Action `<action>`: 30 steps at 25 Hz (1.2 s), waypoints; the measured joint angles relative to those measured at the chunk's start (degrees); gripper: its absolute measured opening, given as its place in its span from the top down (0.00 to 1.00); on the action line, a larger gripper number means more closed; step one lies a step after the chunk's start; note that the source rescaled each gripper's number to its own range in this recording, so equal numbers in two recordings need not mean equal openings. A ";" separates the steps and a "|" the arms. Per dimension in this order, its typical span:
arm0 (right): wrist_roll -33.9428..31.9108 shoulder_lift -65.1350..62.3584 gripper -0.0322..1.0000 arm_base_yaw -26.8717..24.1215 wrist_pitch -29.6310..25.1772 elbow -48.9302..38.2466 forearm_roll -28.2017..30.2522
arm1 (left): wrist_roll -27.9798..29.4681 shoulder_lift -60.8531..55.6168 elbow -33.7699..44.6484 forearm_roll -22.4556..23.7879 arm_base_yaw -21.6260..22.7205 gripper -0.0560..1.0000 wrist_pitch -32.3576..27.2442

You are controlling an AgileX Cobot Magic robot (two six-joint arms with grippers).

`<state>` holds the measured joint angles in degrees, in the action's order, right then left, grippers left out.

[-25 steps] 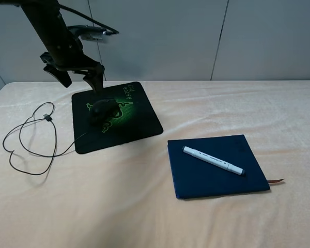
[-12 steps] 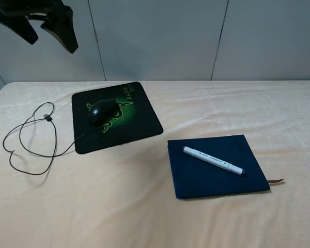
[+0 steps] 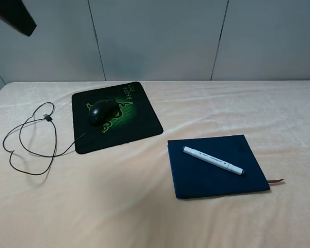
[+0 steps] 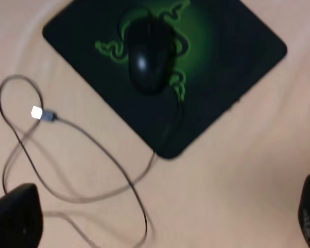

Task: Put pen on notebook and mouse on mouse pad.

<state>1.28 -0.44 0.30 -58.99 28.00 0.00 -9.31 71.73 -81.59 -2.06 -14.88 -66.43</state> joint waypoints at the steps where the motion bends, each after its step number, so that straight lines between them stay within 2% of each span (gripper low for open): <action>1: 0.00 0.00 0.00 0.00 0.00 0.00 0.00 | 0.37 -2.30 2.15 0.00 0.00 0.00 0.00; 9: 0.00 0.00 0.00 0.00 0.02 0.00 0.00 | 5.22 -19.75 16.51 0.00 0.00 0.00 -0.05; 19: 0.00 0.00 0.00 0.00 0.02 0.00 0.00 | 11.32 -43.41 27.09 -1.35 0.00 0.00 -0.10; 24: 0.00 0.00 0.00 0.00 0.02 0.00 0.00 | 11.17 -54.25 31.27 -2.17 0.00 0.00 -0.10; 30: 0.00 0.00 0.00 0.00 0.02 0.00 0.00 | 7.50 -60.96 35.55 -2.67 0.29 0.00 -0.10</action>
<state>1.28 -0.44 0.30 -58.98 28.00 0.00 -1.81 10.77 -46.05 -4.74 -14.59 -66.53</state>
